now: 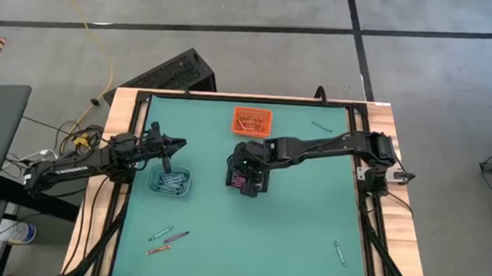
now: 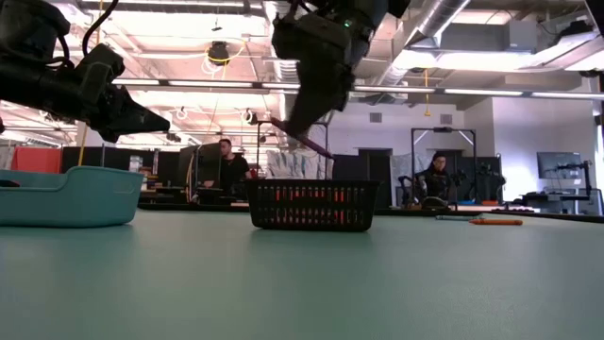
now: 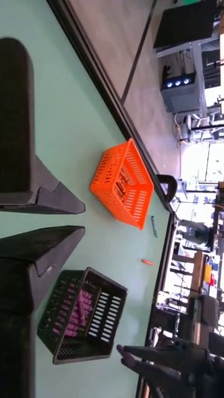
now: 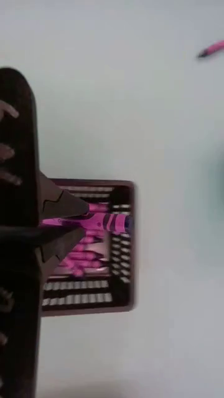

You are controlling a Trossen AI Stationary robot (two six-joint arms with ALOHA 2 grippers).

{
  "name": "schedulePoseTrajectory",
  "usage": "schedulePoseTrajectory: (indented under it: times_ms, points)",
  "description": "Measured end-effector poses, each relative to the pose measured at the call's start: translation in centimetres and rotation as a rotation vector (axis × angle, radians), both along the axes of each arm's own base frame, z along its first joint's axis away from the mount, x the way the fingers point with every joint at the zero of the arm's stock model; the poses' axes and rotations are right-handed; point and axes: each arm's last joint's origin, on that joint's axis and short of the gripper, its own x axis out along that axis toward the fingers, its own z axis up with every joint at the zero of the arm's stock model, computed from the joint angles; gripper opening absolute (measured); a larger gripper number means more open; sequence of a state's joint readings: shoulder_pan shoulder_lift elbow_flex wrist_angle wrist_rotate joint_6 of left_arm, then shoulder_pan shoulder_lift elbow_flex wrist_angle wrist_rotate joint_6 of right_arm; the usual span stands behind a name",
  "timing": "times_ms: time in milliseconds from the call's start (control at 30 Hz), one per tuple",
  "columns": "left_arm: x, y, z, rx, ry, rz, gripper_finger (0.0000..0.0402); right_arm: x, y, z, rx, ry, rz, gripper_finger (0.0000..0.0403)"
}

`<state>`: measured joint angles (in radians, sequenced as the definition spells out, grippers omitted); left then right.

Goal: Sort crayons
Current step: Put the violet crayon into the black bin, then put the blue crayon into the light blue bin

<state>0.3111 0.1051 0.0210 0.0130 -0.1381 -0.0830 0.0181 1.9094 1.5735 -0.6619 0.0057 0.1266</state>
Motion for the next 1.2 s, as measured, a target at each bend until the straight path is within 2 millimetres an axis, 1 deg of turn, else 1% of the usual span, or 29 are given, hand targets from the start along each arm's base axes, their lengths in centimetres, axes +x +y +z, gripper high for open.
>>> schedulePoseTrajectory:
  times_ms: [133, 333, 500, 600, 733, 833, 900, 1067, 1133, 1200]
  points:
    - [0.0, 0.0, 0.0, 0.000, -0.001, 0.000, 0.0029, 0.1, -0.1, -0.4, -0.001, 0.016, -0.011, 0.0019]
    - [0.0, 0.0, 0.0, 0.000, -0.001, 0.000, 0.0029, -0.1, -0.2, -0.6, -0.023, 0.045, -0.019, 0.0066]
    - [0.0, 0.0, 0.0, 0.000, 0.000, 0.000, 0.0029, -0.2, -0.2, -0.6, -0.021, 0.054, -0.021, 0.0097]
    - [0.0, 0.0, 0.0, 0.000, -0.001, 0.000, 0.0029, -0.4, -0.1, -0.7, -0.021, 0.073, -0.018, 0.0108]
    - [0.0, 0.0, 0.0, 0.000, -0.001, 0.000, 0.0029, -0.8, 0.4, -0.8, -0.014, 0.116, -0.018, 0.0113]
    - [0.0, 0.0, 0.0, 0.000, -0.001, 0.000, 0.0029, -1.1, 1.0, -1.0, 0.002, 0.147, -0.034, 0.0113]
    - [0.0, 0.0, 0.0, 0.000, -0.001, 0.000, 0.0029, -1.3, 1.8, -1.0, -0.004, 0.165, -0.011, 0.0113]
    - [0.0, 0.0, 0.0, 0.000, 0.000, 0.000, 0.0029, -1.4, 4.3, -1.1, -0.149, 0.134, 0.055, 0.0113]
    - [0.0, 0.0, 0.0, 0.000, 0.000, 0.000, 0.0029, -2.0, 5.1, -1.3, -0.198, 0.113, 0.065, 0.0113]
    - [0.0, 0.0, 0.0, 0.000, -0.001, 0.000, 0.0029, -2.6, 5.6, -1.8, -0.202, 0.068, 0.078, 0.0113]
